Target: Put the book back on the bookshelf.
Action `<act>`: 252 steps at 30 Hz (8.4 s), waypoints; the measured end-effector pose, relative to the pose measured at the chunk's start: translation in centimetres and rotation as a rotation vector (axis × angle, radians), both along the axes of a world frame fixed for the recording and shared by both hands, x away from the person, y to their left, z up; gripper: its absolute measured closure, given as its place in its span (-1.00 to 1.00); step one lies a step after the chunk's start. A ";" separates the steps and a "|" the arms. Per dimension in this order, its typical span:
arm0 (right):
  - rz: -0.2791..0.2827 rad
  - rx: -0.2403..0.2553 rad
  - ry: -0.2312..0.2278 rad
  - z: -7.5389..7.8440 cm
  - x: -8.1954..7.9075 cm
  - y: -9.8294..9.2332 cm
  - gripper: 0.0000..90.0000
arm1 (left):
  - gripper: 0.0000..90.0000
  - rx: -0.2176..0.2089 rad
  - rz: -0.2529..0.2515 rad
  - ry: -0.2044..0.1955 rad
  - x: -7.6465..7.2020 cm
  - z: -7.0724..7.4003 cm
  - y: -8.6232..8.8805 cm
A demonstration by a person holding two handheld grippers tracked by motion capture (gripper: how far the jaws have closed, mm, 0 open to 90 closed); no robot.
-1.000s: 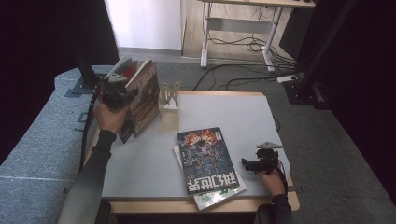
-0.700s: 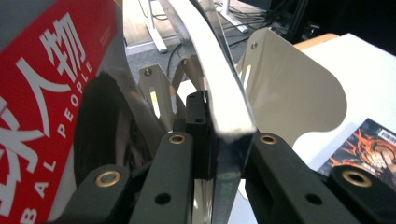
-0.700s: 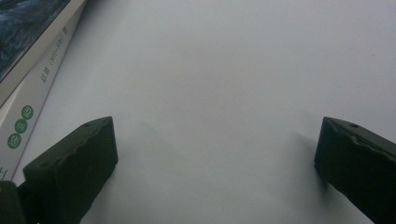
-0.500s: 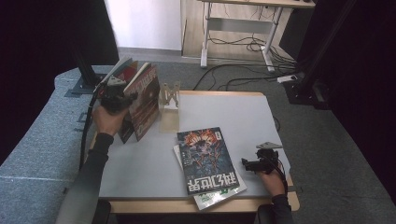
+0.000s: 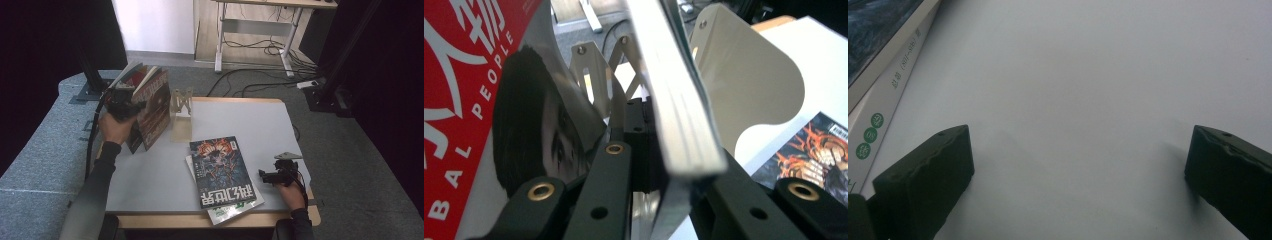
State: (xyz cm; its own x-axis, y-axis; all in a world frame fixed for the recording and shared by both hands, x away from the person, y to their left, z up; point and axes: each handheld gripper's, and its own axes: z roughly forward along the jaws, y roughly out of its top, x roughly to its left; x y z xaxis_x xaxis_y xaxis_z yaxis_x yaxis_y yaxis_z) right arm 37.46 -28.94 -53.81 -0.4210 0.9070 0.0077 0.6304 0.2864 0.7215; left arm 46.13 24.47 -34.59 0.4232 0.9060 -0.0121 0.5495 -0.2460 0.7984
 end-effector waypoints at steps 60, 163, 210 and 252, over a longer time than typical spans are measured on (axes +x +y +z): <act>0.000 0.000 0.000 0.0 0.0 0.0 -1.00 | 0.57 -0.031 0.060 -0.054 0.6 -2.2 -0.4; 0.000 -0.001 0.001 0.0 0.0 0.0 -1.00 | -1.00 0.020 -0.371 0.117 -9.5 -13.0 -4.3; 0.026 -0.017 0.008 0.5 -0.9 0.7 -1.00 | -1.00 0.129 -0.389 0.168 -10.1 -18.3 -5.2; 0.344 0.025 -0.019 2.3 -8.6 7.9 -1.00 | -1.00 0.129 -0.388 0.167 -10.1 -18.3 -5.2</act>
State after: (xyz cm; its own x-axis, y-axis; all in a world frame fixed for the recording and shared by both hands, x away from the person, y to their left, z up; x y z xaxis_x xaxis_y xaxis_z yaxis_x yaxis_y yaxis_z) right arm 28.83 -21.08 -51.48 -0.7024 0.7115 0.0177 0.4866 0.4619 0.7415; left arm 36.05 19.23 -52.87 0.7344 0.6787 -0.0065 0.5155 -0.5515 0.6558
